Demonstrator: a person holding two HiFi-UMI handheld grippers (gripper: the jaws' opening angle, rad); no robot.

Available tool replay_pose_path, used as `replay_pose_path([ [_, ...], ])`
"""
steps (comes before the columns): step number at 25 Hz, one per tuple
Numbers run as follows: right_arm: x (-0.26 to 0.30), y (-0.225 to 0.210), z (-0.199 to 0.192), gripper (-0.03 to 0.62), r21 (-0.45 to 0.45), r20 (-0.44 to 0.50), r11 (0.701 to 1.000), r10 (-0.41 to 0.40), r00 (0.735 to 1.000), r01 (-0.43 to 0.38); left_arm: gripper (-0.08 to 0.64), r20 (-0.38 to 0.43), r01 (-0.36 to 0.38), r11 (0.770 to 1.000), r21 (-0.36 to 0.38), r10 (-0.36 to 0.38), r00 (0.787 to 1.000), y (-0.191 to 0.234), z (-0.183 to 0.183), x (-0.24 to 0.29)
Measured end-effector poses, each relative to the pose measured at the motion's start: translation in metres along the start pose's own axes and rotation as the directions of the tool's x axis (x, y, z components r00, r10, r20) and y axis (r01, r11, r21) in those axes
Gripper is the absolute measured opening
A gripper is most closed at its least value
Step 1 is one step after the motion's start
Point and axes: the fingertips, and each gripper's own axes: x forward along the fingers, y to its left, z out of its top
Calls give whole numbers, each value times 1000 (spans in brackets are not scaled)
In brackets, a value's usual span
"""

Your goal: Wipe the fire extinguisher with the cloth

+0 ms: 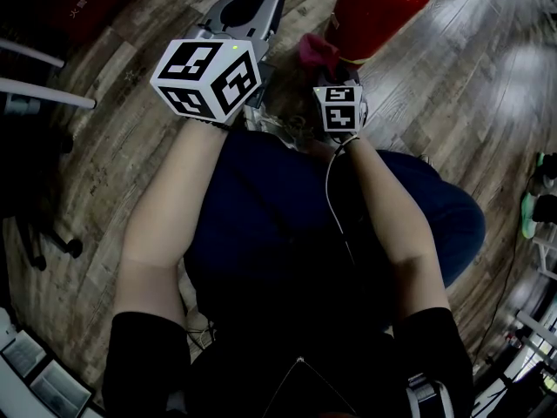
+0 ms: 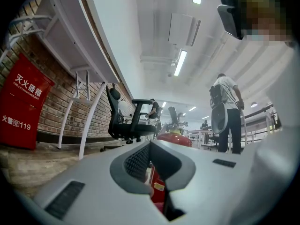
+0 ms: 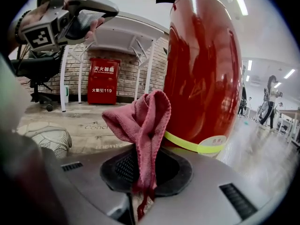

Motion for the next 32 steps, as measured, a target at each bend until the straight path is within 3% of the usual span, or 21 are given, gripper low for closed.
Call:
replay_pose_path([
  [8, 10, 5, -17, 63, 69, -46, 997, 49, 998, -46, 14, 7, 7, 1000, -7, -7, 1000, -1, 2, 0],
  [13, 17, 7, -30, 63, 164, -76, 983, 94, 993, -80, 14, 9, 10, 1000, -9, -10, 1000, 0, 2, 0],
  [23, 30, 6, -63, 63, 407, -137, 904, 202, 970, -131, 14, 2, 10, 1000, -14, -10, 1000, 1, 1, 1],
  [32, 26, -2, -91, 63, 353, -254, 934, 146, 956, -49, 14, -7, 2, 1000, -7, -2, 1000, 2, -2, 1],
])
